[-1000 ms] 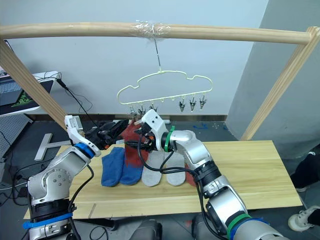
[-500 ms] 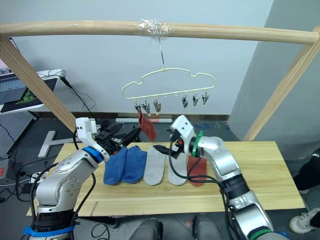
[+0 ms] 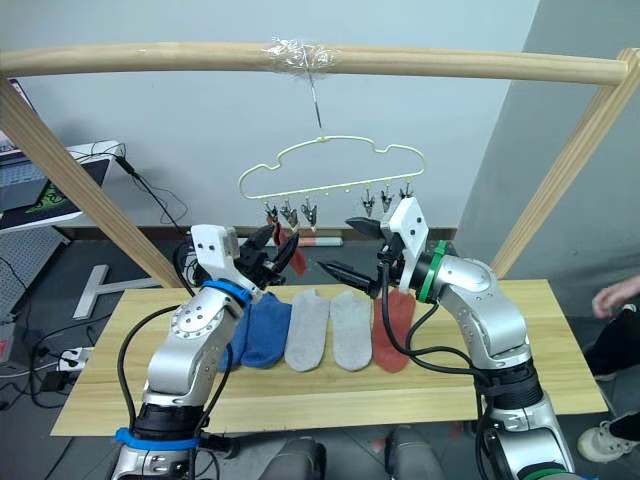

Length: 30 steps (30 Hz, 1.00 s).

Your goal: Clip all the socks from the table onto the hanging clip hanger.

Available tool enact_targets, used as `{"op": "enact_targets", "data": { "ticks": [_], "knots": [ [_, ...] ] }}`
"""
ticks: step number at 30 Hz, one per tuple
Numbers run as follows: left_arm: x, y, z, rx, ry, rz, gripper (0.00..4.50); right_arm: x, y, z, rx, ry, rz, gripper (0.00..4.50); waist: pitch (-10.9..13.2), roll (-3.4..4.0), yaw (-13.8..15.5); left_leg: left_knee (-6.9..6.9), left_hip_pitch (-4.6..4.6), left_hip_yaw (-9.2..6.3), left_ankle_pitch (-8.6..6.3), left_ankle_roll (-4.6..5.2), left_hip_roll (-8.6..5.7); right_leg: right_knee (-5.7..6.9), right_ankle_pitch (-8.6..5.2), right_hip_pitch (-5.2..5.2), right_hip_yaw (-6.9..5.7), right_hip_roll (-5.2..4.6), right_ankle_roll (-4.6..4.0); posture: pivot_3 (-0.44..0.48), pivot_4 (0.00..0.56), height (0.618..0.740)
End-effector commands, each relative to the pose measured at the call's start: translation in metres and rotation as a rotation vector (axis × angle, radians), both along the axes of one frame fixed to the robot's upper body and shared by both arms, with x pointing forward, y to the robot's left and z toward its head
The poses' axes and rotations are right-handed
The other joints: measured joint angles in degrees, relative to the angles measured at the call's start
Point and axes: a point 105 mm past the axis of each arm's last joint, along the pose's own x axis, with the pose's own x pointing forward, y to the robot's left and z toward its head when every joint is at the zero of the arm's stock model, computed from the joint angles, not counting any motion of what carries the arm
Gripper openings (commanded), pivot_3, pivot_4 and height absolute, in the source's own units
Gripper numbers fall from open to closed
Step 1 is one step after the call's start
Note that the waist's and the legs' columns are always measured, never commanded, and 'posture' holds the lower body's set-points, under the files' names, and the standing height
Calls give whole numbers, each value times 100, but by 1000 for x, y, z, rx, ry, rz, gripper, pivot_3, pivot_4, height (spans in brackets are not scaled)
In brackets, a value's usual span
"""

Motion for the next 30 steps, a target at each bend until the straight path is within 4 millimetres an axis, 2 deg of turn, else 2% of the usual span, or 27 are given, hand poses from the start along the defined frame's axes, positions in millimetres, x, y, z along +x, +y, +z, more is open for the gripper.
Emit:
{"op": "enact_targets", "data": {
  "ticks": [1, 6, 13, 23, 30],
  "knots": [
    [4, -2, 10, 18, -62, 7, 2390, -6, 2, 17, 26, -59, 16, 4500, 0, 0, -3, 0, 0, 1, 0, 0, 0, 0, 0, 0, 1, 0, 0, -3, 174, 740],
    [19, -6, 0, -4, -45, 45, 2390, -9, 2, 32, 56, -93, 11, 4500, 0, 0, -5, 2, -3, 4, 0, 0, -3, -2, 0, 0, -2, 0, 0, -15, 174, 740],
    [32, -2, 0, -36, -50, 99, 2390, -11, 0, 41, 59, -115, 3, 4500, 0, -1, -19, 2, -6, 1, 0, 0, -2, -2, 1, -1, -8, 0, 0, -31, 168, 740],
    [47, -7, 6, -29, -79, 99, 2390, -10, -3, 47, 54, -135, -15, 4500, 0, -1, -42, 5, -6, 12, 0, 1, -4, 0, 3, -1, -24, 0, -3, -50, 157, 740],
    [50, -11, 19, -12, -135, 89, 2390, -9, -4, 47, 48, -136, -16, 4500, 0, -1, -85, 6, -8, 14, 0, 1, -4, 1, 15, -1, -27, 0, -22, -50, 157, 740]
  ]
}}
